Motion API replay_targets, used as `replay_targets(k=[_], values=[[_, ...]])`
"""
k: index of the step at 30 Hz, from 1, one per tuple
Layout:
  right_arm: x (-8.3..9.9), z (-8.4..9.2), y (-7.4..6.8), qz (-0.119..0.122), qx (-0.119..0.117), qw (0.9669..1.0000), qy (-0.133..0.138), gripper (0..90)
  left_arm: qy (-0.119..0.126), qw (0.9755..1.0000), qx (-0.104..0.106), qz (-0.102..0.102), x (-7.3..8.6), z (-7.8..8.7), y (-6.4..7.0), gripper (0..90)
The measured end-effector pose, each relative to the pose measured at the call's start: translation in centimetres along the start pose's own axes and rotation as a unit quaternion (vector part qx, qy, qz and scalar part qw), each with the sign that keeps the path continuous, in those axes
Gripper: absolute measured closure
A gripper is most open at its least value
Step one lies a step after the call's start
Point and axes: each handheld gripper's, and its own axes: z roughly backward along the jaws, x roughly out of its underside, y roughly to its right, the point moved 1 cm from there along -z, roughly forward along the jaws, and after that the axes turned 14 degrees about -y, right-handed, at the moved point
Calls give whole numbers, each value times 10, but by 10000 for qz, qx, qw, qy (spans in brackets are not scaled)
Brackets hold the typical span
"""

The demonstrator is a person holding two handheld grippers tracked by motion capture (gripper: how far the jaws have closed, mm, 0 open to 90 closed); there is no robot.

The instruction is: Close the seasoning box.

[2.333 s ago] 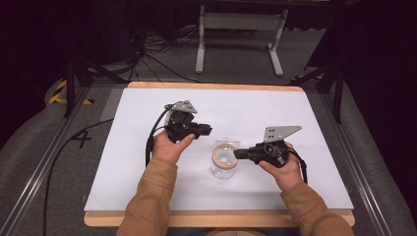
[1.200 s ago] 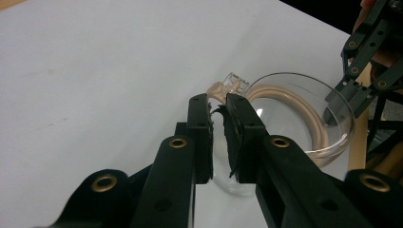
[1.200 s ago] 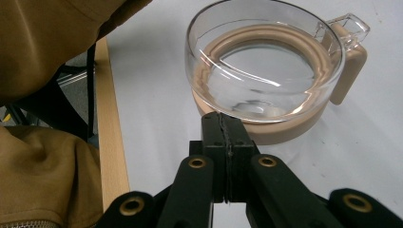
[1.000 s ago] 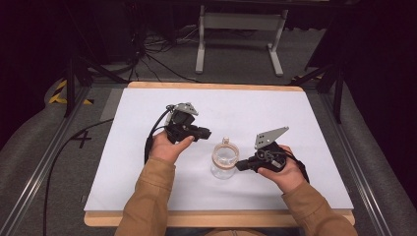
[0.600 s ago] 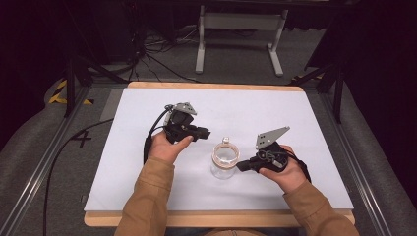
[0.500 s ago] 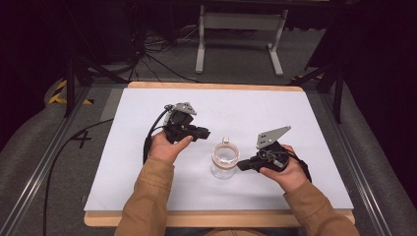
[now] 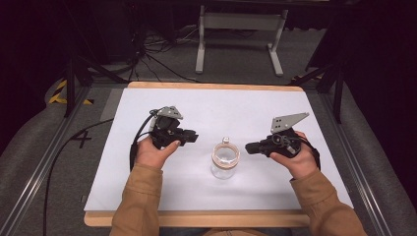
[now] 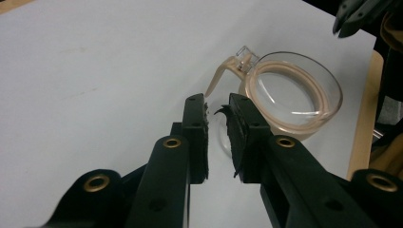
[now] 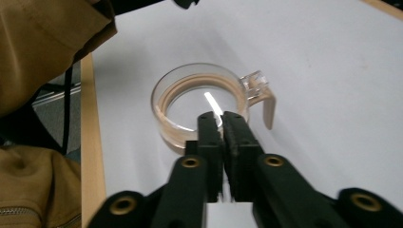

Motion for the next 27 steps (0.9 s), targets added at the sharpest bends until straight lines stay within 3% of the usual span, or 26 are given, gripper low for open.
replay_targets(k=[8, 9, 10, 14, 20, 24, 27], values=[[9, 14, 22, -213, 288, 9993, 96, 776, 5, 9996, -179, 226, 10, 3, -9, 740], [16, 17, 32, -310, 478, 9984, 69, 755, 3, 9994, -212, 271, 11, 2, -11, 739], [20, 18, 36, -358, 508, 9980, 61, 739, -99, 9993, -249, 255, 13, 0, -14, 736], [33, 22, 53, -576, 633, 9963, 49, 690, -109, 9991, -274, 301, 16, -4, -20, 727], [53, 15, 75, -850, 778, 9933, -98, 605, -134, 9987, -265, 403, 21, -12, -29, 719], [68, 4, 90, -1138, 870, 9894, -241, 526, -190, 9979, -262, 568, 26, -19, -37, 708], [74, 0, 95, -1267, 887, 9877, -233, 523, -161, 9978, -252, 588, 26, -20, -38, 706]])
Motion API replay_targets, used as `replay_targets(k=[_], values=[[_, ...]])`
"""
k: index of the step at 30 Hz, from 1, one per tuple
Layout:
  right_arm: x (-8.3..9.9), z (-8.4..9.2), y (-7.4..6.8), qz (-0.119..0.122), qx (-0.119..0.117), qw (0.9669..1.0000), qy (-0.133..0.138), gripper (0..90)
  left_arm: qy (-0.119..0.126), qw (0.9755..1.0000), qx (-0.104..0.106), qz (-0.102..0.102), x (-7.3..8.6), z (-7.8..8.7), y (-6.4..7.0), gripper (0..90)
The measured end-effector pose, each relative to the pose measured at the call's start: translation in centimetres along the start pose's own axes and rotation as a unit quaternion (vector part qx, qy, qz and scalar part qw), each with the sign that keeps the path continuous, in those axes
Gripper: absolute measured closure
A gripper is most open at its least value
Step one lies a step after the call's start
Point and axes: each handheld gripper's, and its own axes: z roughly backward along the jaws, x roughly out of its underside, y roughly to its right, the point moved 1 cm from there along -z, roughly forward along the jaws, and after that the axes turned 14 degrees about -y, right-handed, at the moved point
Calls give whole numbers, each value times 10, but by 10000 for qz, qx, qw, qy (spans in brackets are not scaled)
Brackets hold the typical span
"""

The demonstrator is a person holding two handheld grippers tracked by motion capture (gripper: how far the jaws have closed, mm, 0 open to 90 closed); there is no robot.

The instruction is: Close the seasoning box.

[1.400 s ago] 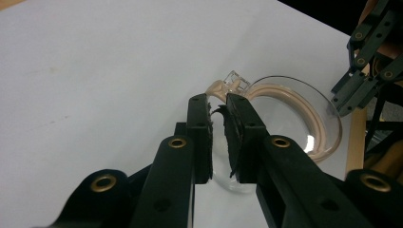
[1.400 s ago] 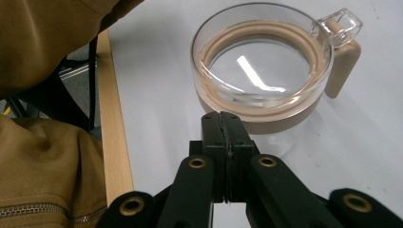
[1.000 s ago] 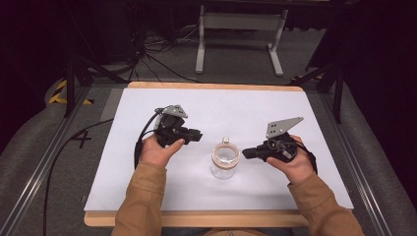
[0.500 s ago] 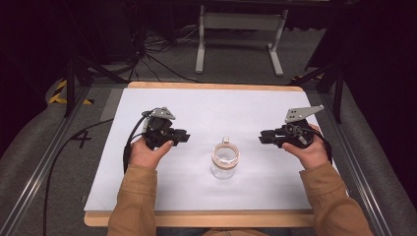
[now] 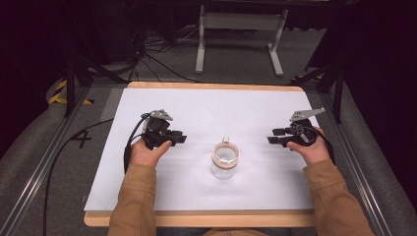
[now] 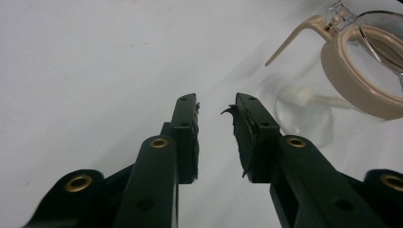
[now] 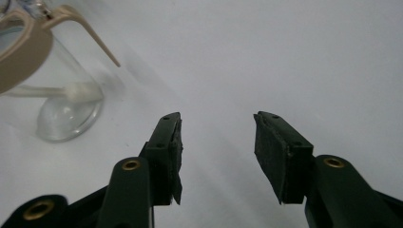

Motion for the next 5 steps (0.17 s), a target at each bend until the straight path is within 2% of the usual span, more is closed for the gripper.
replay_targets(k=[5], values=[[2, -3, 3, -74, -39, 10000, 33, 506, 39, 10000, 28, 13, 0, 0, 1, 687]])
